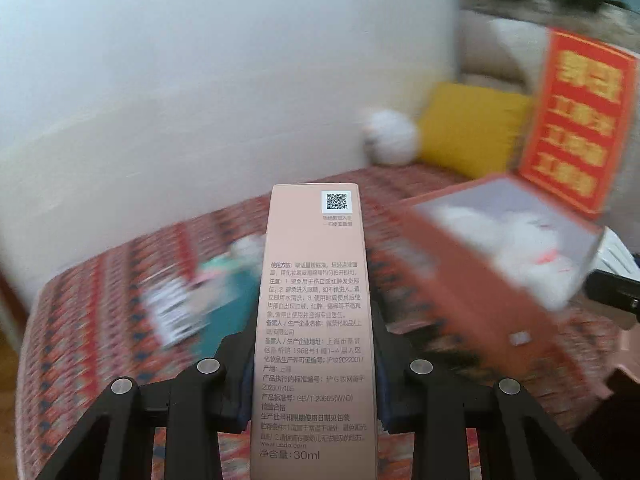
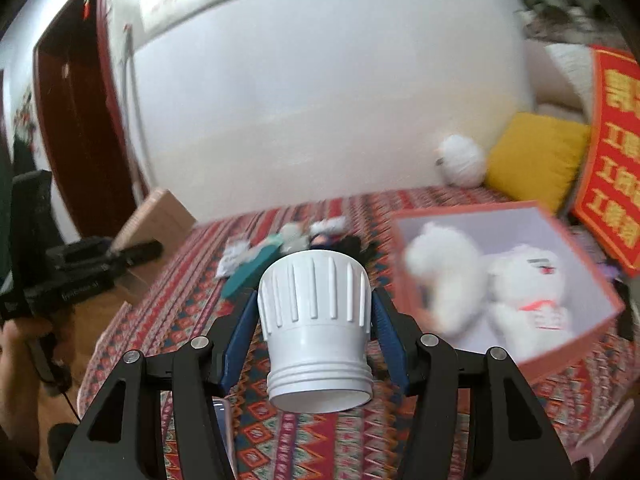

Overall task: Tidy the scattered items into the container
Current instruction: 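Drop the beige box and white cup into the pink box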

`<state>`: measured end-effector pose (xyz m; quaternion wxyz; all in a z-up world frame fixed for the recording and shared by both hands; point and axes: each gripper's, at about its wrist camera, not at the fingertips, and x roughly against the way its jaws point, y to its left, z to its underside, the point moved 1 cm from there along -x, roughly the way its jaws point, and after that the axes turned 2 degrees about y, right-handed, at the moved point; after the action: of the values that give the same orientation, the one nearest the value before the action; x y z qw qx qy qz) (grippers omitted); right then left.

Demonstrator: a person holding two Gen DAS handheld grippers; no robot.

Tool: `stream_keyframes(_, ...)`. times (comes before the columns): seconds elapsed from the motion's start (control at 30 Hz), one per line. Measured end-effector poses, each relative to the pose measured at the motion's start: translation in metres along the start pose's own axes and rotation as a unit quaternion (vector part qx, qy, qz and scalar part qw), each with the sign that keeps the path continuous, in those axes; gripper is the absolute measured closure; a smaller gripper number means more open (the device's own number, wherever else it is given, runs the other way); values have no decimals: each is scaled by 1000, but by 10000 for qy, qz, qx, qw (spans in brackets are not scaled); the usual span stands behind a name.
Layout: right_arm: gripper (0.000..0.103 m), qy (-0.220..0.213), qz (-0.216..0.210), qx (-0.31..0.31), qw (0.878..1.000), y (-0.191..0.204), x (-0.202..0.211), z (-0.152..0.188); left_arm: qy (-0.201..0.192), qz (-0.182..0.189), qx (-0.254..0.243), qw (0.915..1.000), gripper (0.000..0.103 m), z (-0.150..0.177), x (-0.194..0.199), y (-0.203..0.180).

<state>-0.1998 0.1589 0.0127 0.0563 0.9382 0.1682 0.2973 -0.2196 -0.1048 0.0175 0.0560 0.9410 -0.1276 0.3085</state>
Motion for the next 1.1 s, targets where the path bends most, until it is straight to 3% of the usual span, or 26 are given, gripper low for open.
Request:
stream_keyframes(0.17,43,-422,449,-396,9973,-61,51,-7,-122,817,-504,9953,66,-47,-18,-102)
stream_keyframes(0.33,43,-841,895,-790,9893,-122,102,-13,-4,1451,-793,9862,66,-75,-58,-180)
stream_keyframes(0.53,43,-757,912,-1274,9847,-200,72,-39,474,1785,-693,9804,60,-78,-131,-234)
stream_keyframes(0.57,42,-736,866,-1305,9849,-210,61,-47,579,1825,-619,9795,38,-77,-145,-237)
stream_keyframes(0.63,41,-668,751,-1404,9850,-231,34,-64,683,1796,-451,9803,12,-78,-163,-235)
stream_keyframes(0.67,39,-624,683,-1445,9852,-238,18,-74,633,1751,-404,9817,8,-79,-165,-233)
stream_keyframes(0.73,26,-537,546,-1527,9853,-251,-14,-93,487,1585,-372,9855,6,-85,-166,-223)
stream_keyframes(0.87,24,-526,480,-1626,9841,-263,-57,-118,347,1282,-205,9909,5,-93,-163,-195)
stream_keyframes(1.1,20,-606,209,-1533,9861,-231,-37,-102,295,893,324,9950,5,-68,-129,-114)
